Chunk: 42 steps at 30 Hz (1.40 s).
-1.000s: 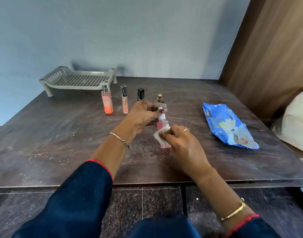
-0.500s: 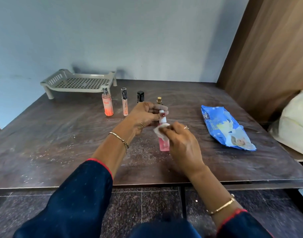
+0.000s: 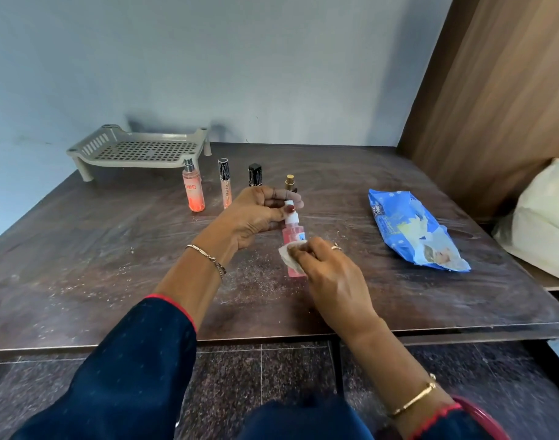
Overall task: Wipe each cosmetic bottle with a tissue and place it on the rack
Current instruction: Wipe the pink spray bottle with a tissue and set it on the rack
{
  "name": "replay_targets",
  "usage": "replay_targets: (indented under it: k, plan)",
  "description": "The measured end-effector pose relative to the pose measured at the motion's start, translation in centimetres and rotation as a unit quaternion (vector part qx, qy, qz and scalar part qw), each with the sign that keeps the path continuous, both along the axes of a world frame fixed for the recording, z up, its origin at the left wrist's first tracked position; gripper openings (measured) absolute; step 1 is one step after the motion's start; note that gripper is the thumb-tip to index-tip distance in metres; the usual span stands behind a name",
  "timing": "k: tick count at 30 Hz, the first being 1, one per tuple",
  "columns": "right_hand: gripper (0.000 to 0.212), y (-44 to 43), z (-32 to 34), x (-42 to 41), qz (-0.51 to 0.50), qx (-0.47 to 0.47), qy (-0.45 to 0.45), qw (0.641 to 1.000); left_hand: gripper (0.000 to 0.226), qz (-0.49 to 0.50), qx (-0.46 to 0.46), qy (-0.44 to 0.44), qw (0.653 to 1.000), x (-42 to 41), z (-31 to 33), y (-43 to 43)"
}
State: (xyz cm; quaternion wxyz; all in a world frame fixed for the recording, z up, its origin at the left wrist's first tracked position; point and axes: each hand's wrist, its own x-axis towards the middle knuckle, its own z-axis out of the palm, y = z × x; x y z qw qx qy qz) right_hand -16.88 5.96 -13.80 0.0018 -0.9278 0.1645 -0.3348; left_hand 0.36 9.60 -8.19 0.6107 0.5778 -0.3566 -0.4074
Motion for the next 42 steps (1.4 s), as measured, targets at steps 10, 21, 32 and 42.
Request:
replay_targets:
  k: [10, 21, 32, 42]
  plan:
    - [0.019, -1.9, 0.6, 1.5, -0.011, 0.162, -0.183, 0.970, 0.021, -0.023, -0.016, -0.036, 0.999, 0.2, 0.4, 0.8]
    - [0.024, -1.3, 0.6, 2.9, -0.043, 0.426, -0.257, 0.866, 0.022, -0.013, -0.019, -0.060, 0.998, 0.2, 0.3, 1.2]
    - [0.024, -0.2, -0.7, -1.3, -0.017, 0.262, -0.076, 0.962, 0.021, -0.001, -0.011, -0.035, 0.999, 1.1, -0.4, 1.2]
    - [0.011, 2.6, -0.6, -0.9, -0.068, 0.091, 0.008, 0.994, 0.022, -0.002, -0.006, -0.027, 1.000, 1.5, -0.7, 1.1]
